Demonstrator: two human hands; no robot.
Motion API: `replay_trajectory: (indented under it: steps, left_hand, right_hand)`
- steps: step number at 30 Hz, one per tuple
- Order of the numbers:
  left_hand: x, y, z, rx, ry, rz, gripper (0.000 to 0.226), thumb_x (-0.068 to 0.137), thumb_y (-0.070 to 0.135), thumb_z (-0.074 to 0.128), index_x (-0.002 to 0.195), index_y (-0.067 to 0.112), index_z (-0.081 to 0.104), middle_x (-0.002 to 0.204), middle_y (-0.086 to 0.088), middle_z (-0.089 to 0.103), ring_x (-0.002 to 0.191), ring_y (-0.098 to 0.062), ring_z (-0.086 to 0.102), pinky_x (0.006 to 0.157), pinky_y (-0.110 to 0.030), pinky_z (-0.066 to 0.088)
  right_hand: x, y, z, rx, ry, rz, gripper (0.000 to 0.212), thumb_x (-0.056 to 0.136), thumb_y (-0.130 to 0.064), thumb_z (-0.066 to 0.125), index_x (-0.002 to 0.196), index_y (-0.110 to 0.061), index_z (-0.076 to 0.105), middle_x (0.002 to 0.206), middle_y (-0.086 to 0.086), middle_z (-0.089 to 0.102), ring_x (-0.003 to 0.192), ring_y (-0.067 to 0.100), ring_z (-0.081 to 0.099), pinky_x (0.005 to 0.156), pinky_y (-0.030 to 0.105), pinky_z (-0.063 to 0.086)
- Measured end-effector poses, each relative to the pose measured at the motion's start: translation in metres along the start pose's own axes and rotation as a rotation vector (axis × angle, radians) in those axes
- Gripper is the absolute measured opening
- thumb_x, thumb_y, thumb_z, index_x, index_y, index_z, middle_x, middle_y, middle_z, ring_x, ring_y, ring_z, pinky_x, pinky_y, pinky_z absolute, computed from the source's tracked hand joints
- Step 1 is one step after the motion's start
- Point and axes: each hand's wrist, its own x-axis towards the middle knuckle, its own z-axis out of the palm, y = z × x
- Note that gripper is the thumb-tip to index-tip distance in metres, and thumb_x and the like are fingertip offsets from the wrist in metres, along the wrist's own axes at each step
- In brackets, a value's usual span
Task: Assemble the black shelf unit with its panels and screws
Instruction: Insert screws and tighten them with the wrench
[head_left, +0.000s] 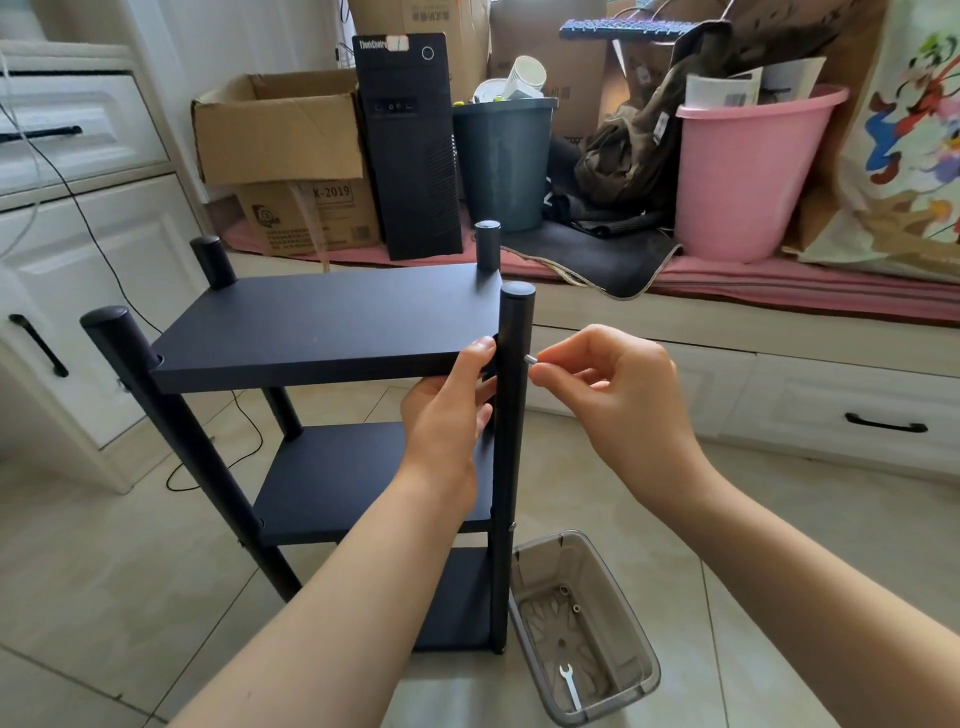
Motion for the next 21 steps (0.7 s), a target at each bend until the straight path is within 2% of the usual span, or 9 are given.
replay_trajectory:
  steps: [6,10,12,18,21]
  left_hand:
    - [-0.0012,0.0009,0.0014,-0.017,0.007,-0.005,0.015,0.096,0.033,0.064,0.097,0.022,0.073,0.099,0.002,0.078,0.092,-0.009,0.074,0.086,-0.033,0.05]
    - [-0.0027,0.0038,0.0021,-0.056,-0.006,-0.013,0.013,0.095,0.031,0.065,0.094,0.022,0.074,0.097,0.004,0.078,0.091,-0.01,0.075,0.067,-0.02,0.055]
    - [-0.003,0.0051,0.0011,-0.076,-0.014,-0.018,0.012,0.095,0.03,0.065,0.095,0.022,0.074,0.098,0.003,0.078,0.093,-0.011,0.075,0.063,-0.016,0.055]
    - [-0.0023,0.0041,0.0012,-0.074,-0.012,-0.025,0.015,0.094,0.031,0.065,0.101,0.021,0.073,0.099,0.004,0.078,0.094,-0.01,0.074,0.076,-0.026,0.051]
    - [-0.0022,0.004,0.0024,-0.069,0.0,-0.015,0.013,0.095,0.03,0.065,0.098,0.02,0.073,0.098,0.002,0.078,0.092,-0.009,0.074,0.08,-0.029,0.05]
  right_hand:
    - [0.0034,-0.0001,0.0022,-0.001,0.013,-0.016,0.005,0.084,-0.018,0.078,0.083,-0.014,0.075,0.076,-0.009,0.072,0.073,0.005,0.067,0.067,0.014,0.049]
    - [0.0016,-0.0003,0.0052,-0.041,0.013,-0.037,0.005,0.084,-0.019,0.078,0.084,-0.016,0.074,0.079,-0.01,0.071,0.073,0.008,0.066,0.068,0.018,0.051]
    - [0.0017,0.0,0.0055,-0.045,0.016,-0.038,0.006,0.084,-0.02,0.078,0.085,-0.015,0.074,0.079,-0.01,0.071,0.074,0.008,0.066,0.069,0.02,0.052]
    - [0.0044,0.001,0.0062,-0.029,0.018,-0.037,0.005,0.084,-0.019,0.078,0.085,-0.015,0.075,0.077,-0.011,0.072,0.074,0.005,0.068,0.069,0.015,0.052]
    - [0.0053,0.0012,0.0071,-0.009,0.007,-0.027,0.005,0.084,-0.018,0.078,0.085,-0.014,0.073,0.078,-0.009,0.073,0.075,0.005,0.07,0.071,0.02,0.055]
